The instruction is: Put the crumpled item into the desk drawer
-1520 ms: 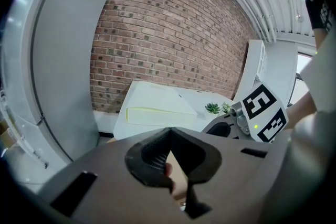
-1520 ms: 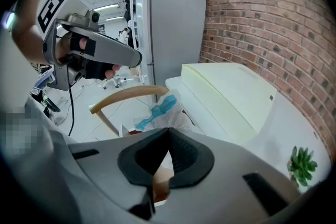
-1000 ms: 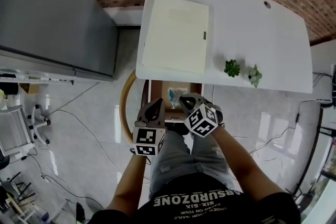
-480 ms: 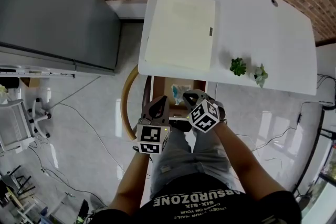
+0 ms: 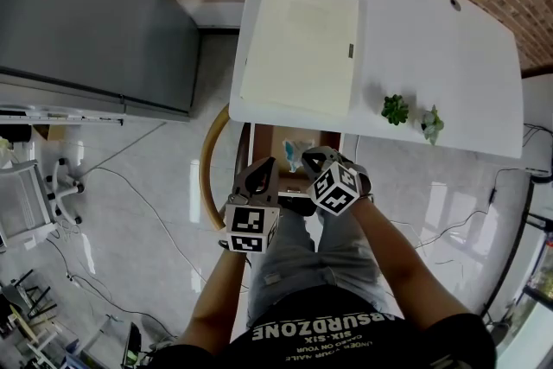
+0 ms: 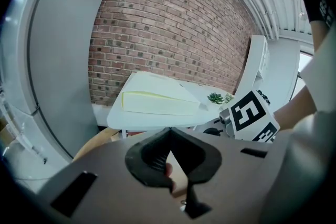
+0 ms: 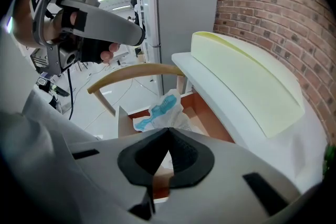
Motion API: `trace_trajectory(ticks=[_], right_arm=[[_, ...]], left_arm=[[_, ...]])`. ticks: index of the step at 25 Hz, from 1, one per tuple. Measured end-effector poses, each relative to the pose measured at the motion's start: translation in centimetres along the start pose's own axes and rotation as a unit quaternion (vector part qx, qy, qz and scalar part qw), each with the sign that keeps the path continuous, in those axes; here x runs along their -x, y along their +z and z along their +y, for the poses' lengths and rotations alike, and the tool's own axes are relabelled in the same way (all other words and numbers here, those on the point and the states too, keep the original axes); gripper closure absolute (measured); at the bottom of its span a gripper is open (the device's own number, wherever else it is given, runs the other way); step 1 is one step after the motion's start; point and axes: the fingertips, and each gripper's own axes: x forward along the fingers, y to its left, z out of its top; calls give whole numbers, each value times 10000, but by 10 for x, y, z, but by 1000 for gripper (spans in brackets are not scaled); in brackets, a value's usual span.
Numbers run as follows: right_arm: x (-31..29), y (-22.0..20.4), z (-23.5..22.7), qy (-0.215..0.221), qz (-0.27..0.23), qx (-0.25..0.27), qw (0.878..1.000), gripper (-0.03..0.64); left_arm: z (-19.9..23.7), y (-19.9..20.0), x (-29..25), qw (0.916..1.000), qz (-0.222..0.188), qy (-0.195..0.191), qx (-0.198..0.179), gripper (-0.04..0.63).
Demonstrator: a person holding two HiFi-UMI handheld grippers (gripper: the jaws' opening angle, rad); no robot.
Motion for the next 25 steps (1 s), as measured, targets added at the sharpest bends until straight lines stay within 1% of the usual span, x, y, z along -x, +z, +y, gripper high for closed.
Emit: trace_trajectory(ticks=[6, 10, 18, 25], right_arm=[[-9, -5, 3, 68, 106, 82, 9999, 618], [-15, -8, 3, 86, 160, 112, 9998, 618], [-26, -12, 0, 150, 253, 201, 9994, 618], [-35, -14, -1, 211, 333, 291, 9988, 618]], left_arm=[[5, 1, 1, 10000, -16, 34, 35, 591], [8, -4, 1, 9999, 92, 56, 48, 591], [13, -5, -1, 9998, 69, 129, 124, 591], [18, -12, -2, 9996, 132, 183, 147, 591]])
